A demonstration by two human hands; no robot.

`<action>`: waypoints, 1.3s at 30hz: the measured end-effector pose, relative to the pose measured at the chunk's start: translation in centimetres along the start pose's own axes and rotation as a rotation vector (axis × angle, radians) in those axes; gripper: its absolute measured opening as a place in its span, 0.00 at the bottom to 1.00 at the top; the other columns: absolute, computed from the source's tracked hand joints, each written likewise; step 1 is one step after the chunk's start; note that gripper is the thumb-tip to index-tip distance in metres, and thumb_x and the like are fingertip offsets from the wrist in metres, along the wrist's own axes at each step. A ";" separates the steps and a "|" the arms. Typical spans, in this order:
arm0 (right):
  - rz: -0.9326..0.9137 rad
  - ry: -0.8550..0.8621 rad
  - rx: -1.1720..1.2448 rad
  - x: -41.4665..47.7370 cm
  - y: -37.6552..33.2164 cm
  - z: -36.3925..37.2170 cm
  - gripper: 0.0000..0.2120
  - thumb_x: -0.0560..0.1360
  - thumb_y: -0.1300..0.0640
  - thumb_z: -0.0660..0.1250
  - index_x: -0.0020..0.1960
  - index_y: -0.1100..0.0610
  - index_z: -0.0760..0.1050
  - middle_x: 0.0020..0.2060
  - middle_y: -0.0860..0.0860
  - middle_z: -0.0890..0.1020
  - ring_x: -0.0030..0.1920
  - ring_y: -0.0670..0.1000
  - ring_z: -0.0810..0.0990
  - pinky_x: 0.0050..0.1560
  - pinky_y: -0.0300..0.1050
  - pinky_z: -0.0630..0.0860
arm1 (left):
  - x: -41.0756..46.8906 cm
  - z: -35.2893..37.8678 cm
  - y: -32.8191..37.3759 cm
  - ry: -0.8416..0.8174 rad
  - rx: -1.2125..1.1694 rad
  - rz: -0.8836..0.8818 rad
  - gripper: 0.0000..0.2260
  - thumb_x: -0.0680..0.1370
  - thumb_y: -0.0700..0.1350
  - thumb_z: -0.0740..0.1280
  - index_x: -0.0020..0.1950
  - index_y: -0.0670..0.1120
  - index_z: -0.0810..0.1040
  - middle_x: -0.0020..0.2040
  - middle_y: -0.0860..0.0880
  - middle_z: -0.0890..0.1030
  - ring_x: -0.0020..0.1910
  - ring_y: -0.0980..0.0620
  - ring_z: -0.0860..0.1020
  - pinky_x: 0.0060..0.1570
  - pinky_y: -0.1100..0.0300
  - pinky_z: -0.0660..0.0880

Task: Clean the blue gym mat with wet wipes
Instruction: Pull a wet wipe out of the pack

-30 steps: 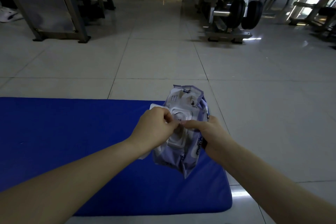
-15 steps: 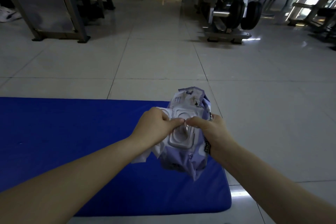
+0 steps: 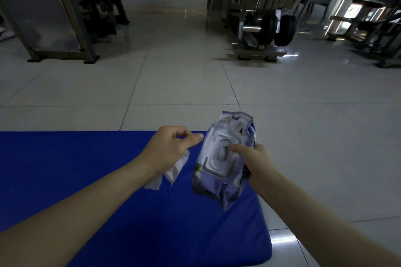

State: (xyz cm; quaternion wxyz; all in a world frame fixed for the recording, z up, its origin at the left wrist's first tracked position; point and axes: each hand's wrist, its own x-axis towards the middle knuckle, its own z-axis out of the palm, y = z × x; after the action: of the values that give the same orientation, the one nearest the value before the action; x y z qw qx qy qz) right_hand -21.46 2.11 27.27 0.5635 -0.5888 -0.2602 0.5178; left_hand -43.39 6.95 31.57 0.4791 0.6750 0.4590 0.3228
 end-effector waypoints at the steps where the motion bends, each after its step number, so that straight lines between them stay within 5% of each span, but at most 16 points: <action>1: 0.017 0.010 0.009 0.0 0.2 0.1 0.10 0.74 0.63 0.74 0.55 0.61 0.82 0.45 0.58 0.87 0.44 0.60 0.87 0.42 0.55 0.84 | -0.3 0.4 0.2 -0.100 -0.044 0.013 0.14 0.76 0.57 0.71 0.42 0.47 0.86 0.41 0.48 0.85 0.42 0.56 0.82 0.47 0.65 0.76; 3: 0.036 -0.001 0.049 0.1 0.4 0.4 0.08 0.76 0.62 0.73 0.55 0.61 0.81 0.44 0.58 0.87 0.43 0.59 0.87 0.37 0.50 0.83 | -0.5 0.9 -0.1 -0.215 0.020 -0.005 0.11 0.78 0.56 0.70 0.46 0.50 0.87 0.46 0.47 0.86 0.48 0.57 0.83 0.57 0.60 0.78; 5: 0.079 -0.043 0.121 0.0 0.3 1.0 0.06 0.78 0.61 0.70 0.54 0.61 0.80 0.44 0.60 0.87 0.43 0.60 0.87 0.35 0.49 0.83 | -0.3 1.1 -0.9 -0.189 0.141 -0.059 0.09 0.77 0.53 0.73 0.47 0.48 0.85 0.44 0.49 0.86 0.46 0.55 0.84 0.55 0.52 0.82; 10: 0.151 -0.166 0.182 -0.5 -0.1 1.4 0.12 0.75 0.54 0.74 0.54 0.60 0.82 0.48 0.62 0.86 0.46 0.63 0.87 0.38 0.53 0.83 | 0.0 1.2 -1.9 -0.008 0.351 -0.250 0.30 0.62 0.67 0.78 0.52 0.51 0.72 0.48 0.54 0.80 0.45 0.56 0.81 0.36 0.58 0.78; 13: 0.081 -0.244 0.076 -1.1 -0.4 1.3 0.17 0.68 0.60 0.79 0.55 0.63 0.82 0.49 0.63 0.86 0.48 0.64 0.86 0.41 0.53 0.84 | 0.4 1.3 -2.0 -0.042 0.198 -0.332 0.32 0.60 0.66 0.80 0.55 0.49 0.75 0.50 0.52 0.83 0.45 0.53 0.84 0.43 0.54 0.82; 17: 0.002 -0.058 -0.127 -1.4 -1.0 1.6 0.14 0.67 0.72 0.76 0.51 0.70 0.79 0.41 0.60 0.86 0.41 0.60 0.87 0.37 0.52 0.83 | 0.6 2.2 -0.8 -0.093 0.058 -0.311 0.25 0.63 0.57 0.83 0.52 0.46 0.82 0.46 0.50 0.86 0.41 0.55 0.86 0.43 0.57 0.84; 20: -0.087 0.033 -0.100 -1.6 -3.5 0.6 0.11 0.66 0.73 0.76 0.46 0.65 0.80 0.36 0.55 0.86 0.37 0.56 0.87 0.34 0.48 0.82 | 1.3 2.8 1.8 -0.083 -0.166 -0.329 0.19 0.68 0.51 0.81 0.52 0.43 0.81 0.48 0.46 0.86 0.43 0.51 0.86 0.40 0.57 0.82; 24: -0.175 0.152 0.030 -2.8 -7.9 -3.6 0.12 0.69 0.70 0.76 0.51 0.62 0.81 0.41 0.55 0.87 0.41 0.57 0.87 0.41 0.54 0.83 | 2.0 4.7 6.1 -0.113 -0.524 -0.338 0.13 0.72 0.46 0.77 0.53 0.45 0.80 0.45 0.46 0.84 0.43 0.48 0.82 0.41 0.55 0.77; 28: -0.137 0.256 0.244 -3.9 -11.4 -10.0 0.09 0.74 0.68 0.72 0.54 0.63 0.79 0.44 0.60 0.87 0.41 0.59 0.87 0.36 0.52 0.83 | 2.0 10.5 9.6 -0.153 -0.530 -0.282 0.17 0.75 0.38 0.73 0.63 0.48 0.78 0.55 0.44 0.83 0.51 0.46 0.82 0.40 0.54 0.79; 33: -0.085 0.421 0.300 -6.6 -11.2 -20.8 0.06 0.75 0.70 0.69 0.52 0.65 0.78 0.41 0.61 0.86 0.38 0.59 0.86 0.36 0.52 0.83 | 2.4 19.8 12.8 -0.254 -0.491 -0.300 0.10 0.78 0.39 0.72 0.58 0.47 0.80 0.57 0.41 0.82 0.57 0.40 0.80 0.53 0.46 0.80; 39: 0.134 0.711 0.396 -9.2 -0.3 -33.0 0.03 0.79 0.66 0.67 0.46 0.64 0.77 0.40 0.63 0.82 0.40 0.61 0.81 0.50 0.60 0.80 | 1.2 31.0 12.1 -0.359 -0.467 -0.470 0.06 0.79 0.38 0.70 0.54 0.39 0.83 0.45 0.41 0.84 0.41 0.45 0.81 0.40 0.54 0.78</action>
State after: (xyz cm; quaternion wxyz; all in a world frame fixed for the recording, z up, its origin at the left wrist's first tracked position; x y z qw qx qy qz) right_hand 5.44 -19.00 24.81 0.6856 -0.6269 0.0941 0.3578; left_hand -12.05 -4.24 32.64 0.7540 0.4696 0.4242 0.1762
